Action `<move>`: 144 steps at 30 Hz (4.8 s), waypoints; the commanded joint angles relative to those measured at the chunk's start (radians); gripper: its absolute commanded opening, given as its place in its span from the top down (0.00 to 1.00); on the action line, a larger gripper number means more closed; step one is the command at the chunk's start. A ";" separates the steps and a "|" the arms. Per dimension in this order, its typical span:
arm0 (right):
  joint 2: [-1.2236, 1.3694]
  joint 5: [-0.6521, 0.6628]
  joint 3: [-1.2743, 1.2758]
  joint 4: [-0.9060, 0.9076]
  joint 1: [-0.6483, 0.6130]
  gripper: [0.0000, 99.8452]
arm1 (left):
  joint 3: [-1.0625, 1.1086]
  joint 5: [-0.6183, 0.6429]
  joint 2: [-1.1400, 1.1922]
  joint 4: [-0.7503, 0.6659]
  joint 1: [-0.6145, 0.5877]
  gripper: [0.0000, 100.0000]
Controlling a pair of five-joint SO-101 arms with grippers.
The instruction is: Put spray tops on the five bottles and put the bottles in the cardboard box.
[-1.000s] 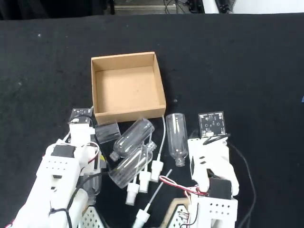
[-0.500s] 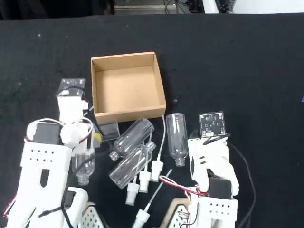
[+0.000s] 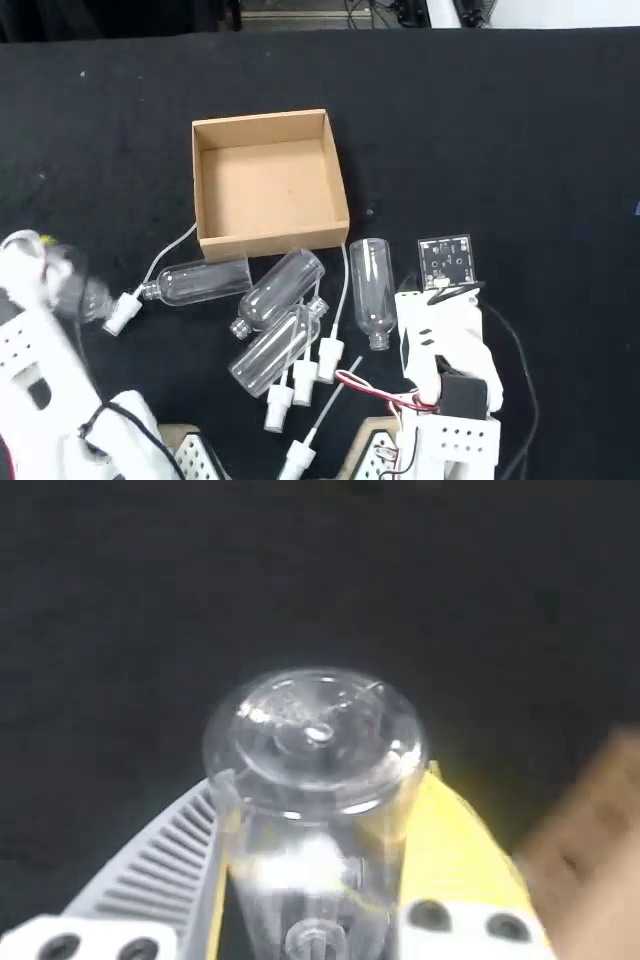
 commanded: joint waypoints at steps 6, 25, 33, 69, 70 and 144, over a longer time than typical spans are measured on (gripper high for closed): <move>-0.101 0.002 -0.004 -0.020 -0.012 0.86 | 0.288 0.017 0.003 -0.288 -0.335 0.73; -0.101 0.002 -0.004 -0.020 -0.012 0.86 | -0.216 -0.984 0.117 0.115 -0.180 0.65; -0.101 0.002 -0.004 -0.020 -0.012 0.86 | -0.344 -1.587 0.361 0.201 -0.246 0.65; -0.101 0.002 -0.004 -0.020 -0.012 0.86 | -0.107 -2.219 0.476 -0.259 -0.479 0.65; -0.101 0.002 -0.004 -0.020 -0.012 0.86 | -0.090 -2.203 0.477 -0.285 -0.476 0.65; -0.101 0.002 -0.004 -0.020 -0.012 0.86 | -0.334 -1.407 0.546 0.064 -0.137 0.89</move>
